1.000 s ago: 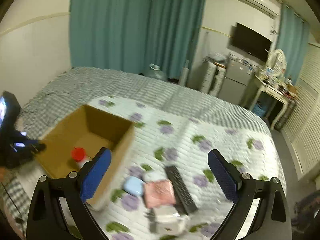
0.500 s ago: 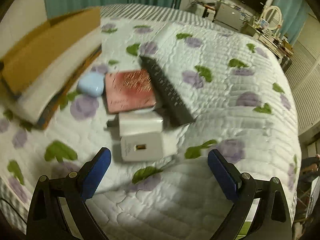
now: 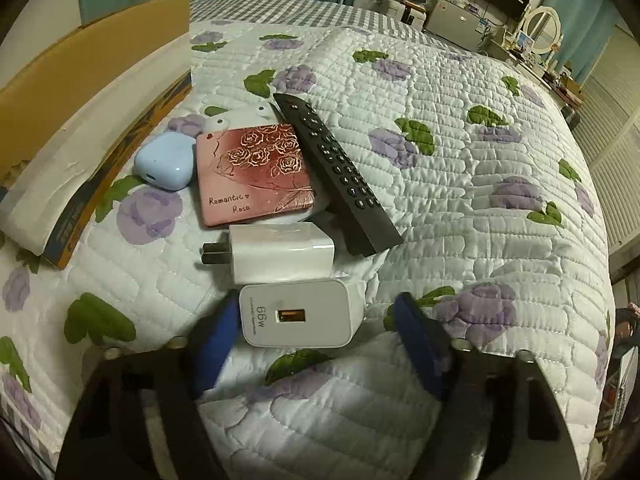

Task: Organize rigid objects
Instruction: 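Grasp the white square USB charger with the right tool, then carry the square USB charger into the box and release it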

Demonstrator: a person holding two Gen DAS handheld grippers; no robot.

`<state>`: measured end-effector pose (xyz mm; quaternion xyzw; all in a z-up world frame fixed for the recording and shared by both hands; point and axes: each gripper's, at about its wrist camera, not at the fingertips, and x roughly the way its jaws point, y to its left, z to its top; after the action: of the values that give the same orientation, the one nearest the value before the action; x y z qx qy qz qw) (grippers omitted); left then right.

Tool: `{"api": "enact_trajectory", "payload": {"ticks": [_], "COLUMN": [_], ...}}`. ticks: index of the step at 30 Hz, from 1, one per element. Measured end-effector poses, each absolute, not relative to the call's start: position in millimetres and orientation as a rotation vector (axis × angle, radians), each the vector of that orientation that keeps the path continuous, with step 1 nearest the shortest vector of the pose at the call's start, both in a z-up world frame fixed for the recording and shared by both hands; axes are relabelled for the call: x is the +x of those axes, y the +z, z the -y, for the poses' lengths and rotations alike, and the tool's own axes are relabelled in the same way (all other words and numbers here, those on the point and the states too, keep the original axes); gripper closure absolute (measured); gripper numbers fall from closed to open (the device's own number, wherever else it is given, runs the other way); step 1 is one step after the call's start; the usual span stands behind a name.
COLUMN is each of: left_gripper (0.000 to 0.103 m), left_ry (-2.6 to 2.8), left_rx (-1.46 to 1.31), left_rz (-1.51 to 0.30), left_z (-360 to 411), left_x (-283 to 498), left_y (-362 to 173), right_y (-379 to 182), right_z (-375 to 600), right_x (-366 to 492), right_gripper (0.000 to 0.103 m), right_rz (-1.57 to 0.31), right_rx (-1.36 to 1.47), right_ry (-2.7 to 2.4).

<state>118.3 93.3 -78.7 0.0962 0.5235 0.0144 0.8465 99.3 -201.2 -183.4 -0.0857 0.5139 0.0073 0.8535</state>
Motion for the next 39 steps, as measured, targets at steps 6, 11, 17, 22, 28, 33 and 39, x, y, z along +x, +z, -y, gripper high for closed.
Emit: {"api": "enact_trajectory", "payload": {"ticks": [6,11,17,22,28,33,39], "left_gripper": [0.095,0.095,0.095,0.095,0.095,0.095,0.095], "left_ry": [0.030,0.034,0.023,0.014,0.008,0.009,0.008], "left_rx": [0.203,0.199,0.198,0.198,0.193,0.191,0.191], "left_rz": [-1.104,-1.104,-1.105,-1.105,-1.105,-1.107,-1.106], "left_z": [-93,-92,-92,-92,-95,-95,-95], "left_x": [118,118,118,118,118,119,119], "left_y": [-79,-79,-79,-79,-78,-78,-78], "right_y": [-180,-164,-123,-71,-19,3,-11], "right_z": [200,204,209,197,154,99,46], "right_x": [95,87,84,90,102,115,139], "right_gripper": [0.046,0.049,0.051,0.051,0.051,0.051,0.051], "right_rz": [-1.063,-1.008,-0.912,-0.801,-0.669,-0.601,-0.630], "right_rx": [-0.173,-0.142,-0.115,-0.120,-0.149,-0.171,-0.195], "right_ry": [0.034,0.037,0.047,0.091,0.205,0.323,0.419]}}
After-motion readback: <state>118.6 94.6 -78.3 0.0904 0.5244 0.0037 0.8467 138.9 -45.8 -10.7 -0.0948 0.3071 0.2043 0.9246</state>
